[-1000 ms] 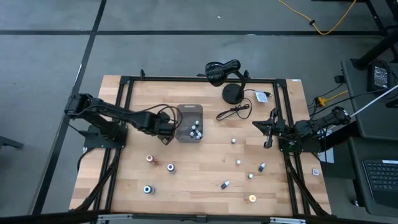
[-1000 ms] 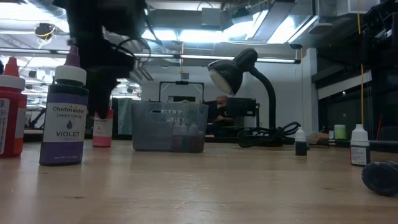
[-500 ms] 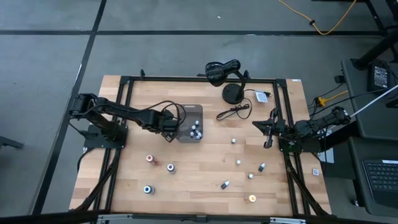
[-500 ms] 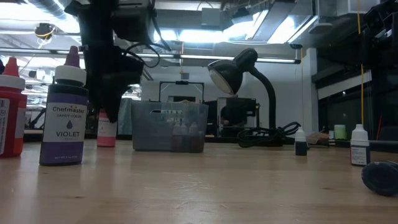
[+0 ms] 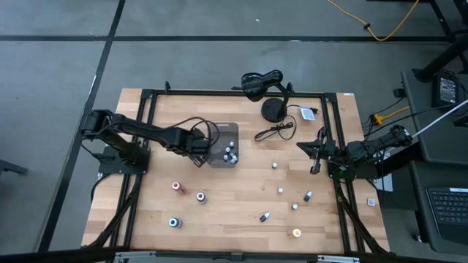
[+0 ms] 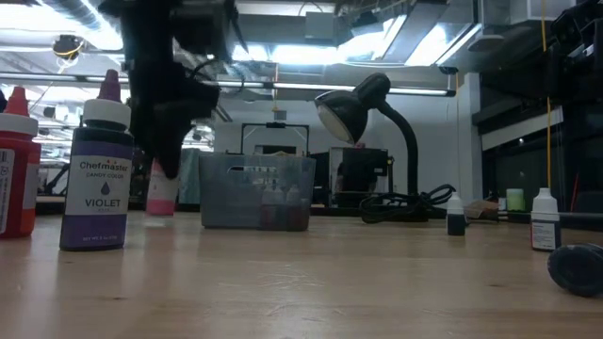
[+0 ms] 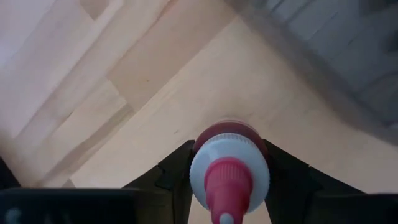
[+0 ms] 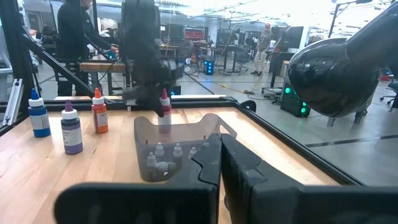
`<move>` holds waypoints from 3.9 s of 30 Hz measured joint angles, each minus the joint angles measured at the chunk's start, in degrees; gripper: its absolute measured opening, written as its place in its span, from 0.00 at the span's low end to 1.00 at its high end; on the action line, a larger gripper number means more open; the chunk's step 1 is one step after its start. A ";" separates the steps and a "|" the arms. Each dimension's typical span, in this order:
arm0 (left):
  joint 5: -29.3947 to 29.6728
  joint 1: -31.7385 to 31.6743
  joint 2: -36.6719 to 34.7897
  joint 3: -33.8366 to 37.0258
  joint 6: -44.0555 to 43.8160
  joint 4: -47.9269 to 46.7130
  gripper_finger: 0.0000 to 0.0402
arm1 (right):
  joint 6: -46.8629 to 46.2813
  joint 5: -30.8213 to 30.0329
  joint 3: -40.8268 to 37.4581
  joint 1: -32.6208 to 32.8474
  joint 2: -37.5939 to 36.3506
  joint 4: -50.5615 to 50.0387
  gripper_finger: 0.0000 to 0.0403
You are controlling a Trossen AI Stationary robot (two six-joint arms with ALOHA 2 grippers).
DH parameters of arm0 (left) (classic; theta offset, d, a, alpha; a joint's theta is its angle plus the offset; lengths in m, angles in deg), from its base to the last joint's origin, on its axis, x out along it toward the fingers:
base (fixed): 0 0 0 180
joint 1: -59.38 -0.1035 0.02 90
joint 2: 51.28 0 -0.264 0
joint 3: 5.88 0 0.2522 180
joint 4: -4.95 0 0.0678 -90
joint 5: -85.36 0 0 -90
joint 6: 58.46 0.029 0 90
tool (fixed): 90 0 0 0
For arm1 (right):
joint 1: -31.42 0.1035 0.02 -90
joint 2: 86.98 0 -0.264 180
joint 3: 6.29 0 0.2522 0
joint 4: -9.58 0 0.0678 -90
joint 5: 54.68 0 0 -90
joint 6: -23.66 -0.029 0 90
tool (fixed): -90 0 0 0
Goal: Pick & Place food coloring
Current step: Put the big pink food coloring bottle into the gray transparent bin, then put the big purple food coloring bottle into the gray transparent bin
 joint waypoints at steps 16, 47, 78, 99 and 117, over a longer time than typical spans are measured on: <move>-2.49 -1.16 -1.73 -16.64 8.24 -13.87 0.36 | -0.01 0.00 0.01 0.02 0.00 0.00 0.04; -5.34 -12.86 13.21 -27.49 30.60 -2.53 0.36 | 0.00 0.00 0.02 0.02 -0.01 0.00 0.04; -6.22 -15.09 13.59 -13.56 32.52 11.64 0.42 | 0.00 0.00 0.02 0.02 0.00 0.00 0.04; -4.58 -14.98 10.84 -16.50 32.01 6.41 0.69 | 0.00 0.00 0.00 0.02 -0.02 0.02 0.04; -4.80 -1.60 -2.07 -16.66 20.63 -5.58 0.69 | 0.00 0.00 0.01 0.01 -0.02 0.00 0.04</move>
